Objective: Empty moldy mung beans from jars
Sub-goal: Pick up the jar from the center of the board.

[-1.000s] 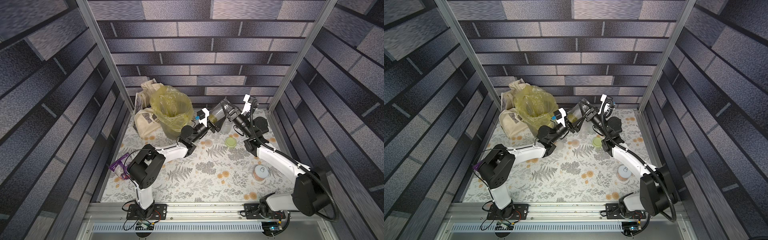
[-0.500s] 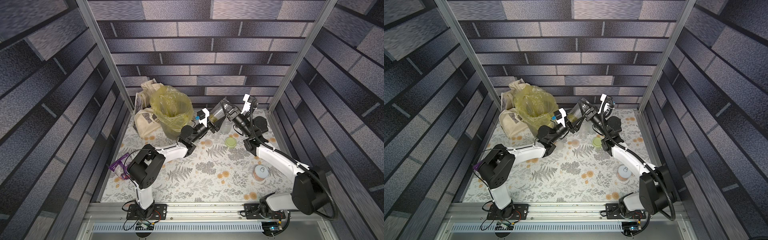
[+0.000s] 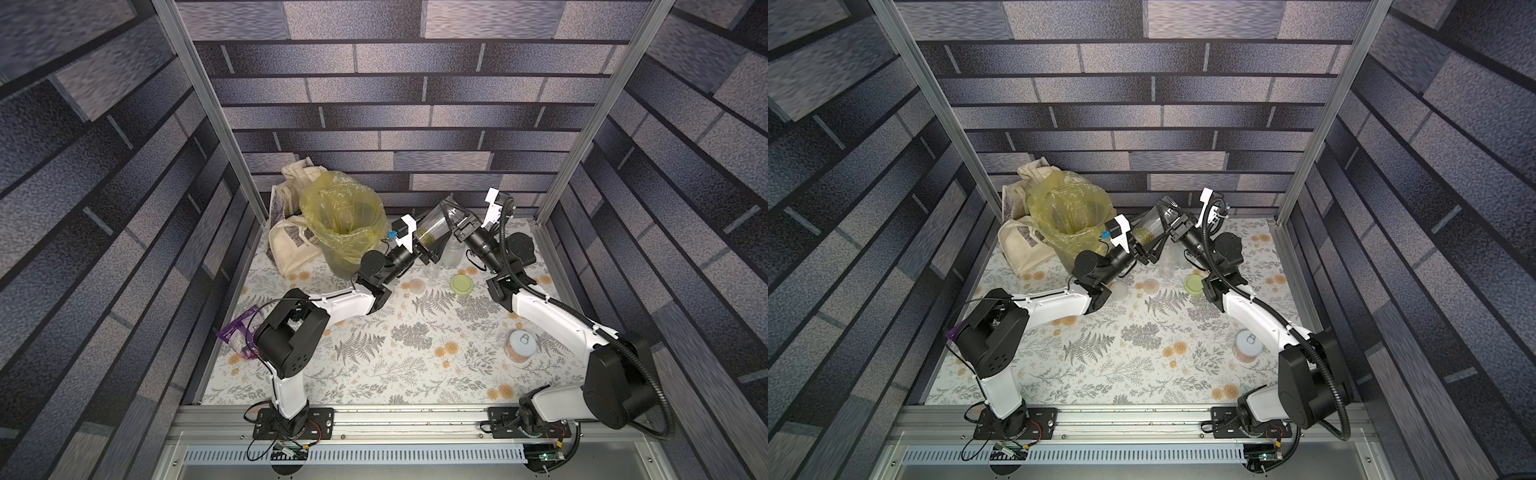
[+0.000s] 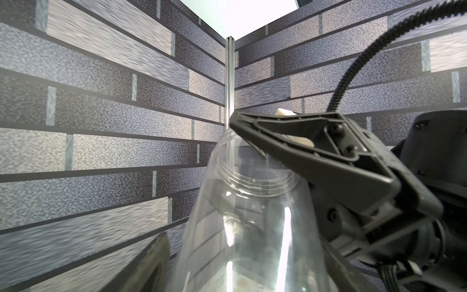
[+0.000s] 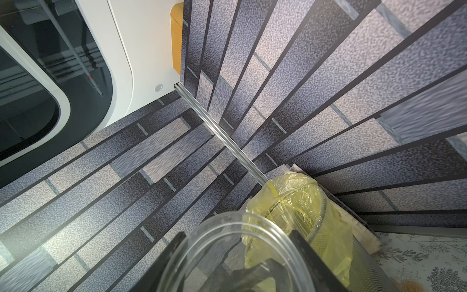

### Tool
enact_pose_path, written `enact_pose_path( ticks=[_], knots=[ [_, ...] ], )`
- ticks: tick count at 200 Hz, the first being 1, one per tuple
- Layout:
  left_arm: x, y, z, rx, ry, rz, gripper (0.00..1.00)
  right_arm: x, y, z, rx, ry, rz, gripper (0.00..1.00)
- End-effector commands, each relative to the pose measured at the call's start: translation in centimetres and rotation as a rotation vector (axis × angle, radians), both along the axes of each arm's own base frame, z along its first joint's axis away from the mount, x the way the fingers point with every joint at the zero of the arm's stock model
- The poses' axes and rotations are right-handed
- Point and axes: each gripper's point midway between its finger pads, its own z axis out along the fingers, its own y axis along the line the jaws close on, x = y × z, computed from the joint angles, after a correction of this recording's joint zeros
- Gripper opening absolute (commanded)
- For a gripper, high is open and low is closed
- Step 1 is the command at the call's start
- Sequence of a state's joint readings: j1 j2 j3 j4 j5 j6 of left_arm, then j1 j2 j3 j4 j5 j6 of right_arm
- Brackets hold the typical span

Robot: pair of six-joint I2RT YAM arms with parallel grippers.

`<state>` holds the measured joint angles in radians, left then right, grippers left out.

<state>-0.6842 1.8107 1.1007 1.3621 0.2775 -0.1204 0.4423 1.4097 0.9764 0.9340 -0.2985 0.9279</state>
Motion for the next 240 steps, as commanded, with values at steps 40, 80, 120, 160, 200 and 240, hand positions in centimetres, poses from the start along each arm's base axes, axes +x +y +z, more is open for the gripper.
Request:
enact_pose_path(
  ticks=[40, 80, 120, 160, 200, 240],
  knots=[
    [-0.5, 3.1, 4.8, -0.111, -0.063, 0.076, 0.84, -1.3, 1.3, -0.1, -0.009, -0.011, 0.086, 0.38],
    [-0.7, 3.2, 4.5, -0.096, -0.07, 0.084, 0.93, -1.7, 1.1, 0.3, -0.019, -0.028, 0.078, 0.38],
    [-0.9, 3.0, 4.4, -0.092, -0.072, 0.069, 0.83, -1.7, 1.0, 0.3, -0.02, -0.026, 0.078, 0.38],
    [-0.8, 3.1, 4.7, -0.099, -0.074, 0.069, 0.78, -1.5, 1.3, -0.2, -0.026, -0.011, 0.087, 0.38],
    [-1.3, 3.5, 5.2, -0.101, -0.082, 0.041, 0.66, -1.5, 1.3, -0.7, -0.027, 0.001, 0.091, 0.4],
    [-1.3, 4.5, 5.7, -0.137, -0.042, 0.017, 0.59, -1.2, 1.4, -1.1, -0.015, 0.015, 0.094, 0.43]
  ],
)
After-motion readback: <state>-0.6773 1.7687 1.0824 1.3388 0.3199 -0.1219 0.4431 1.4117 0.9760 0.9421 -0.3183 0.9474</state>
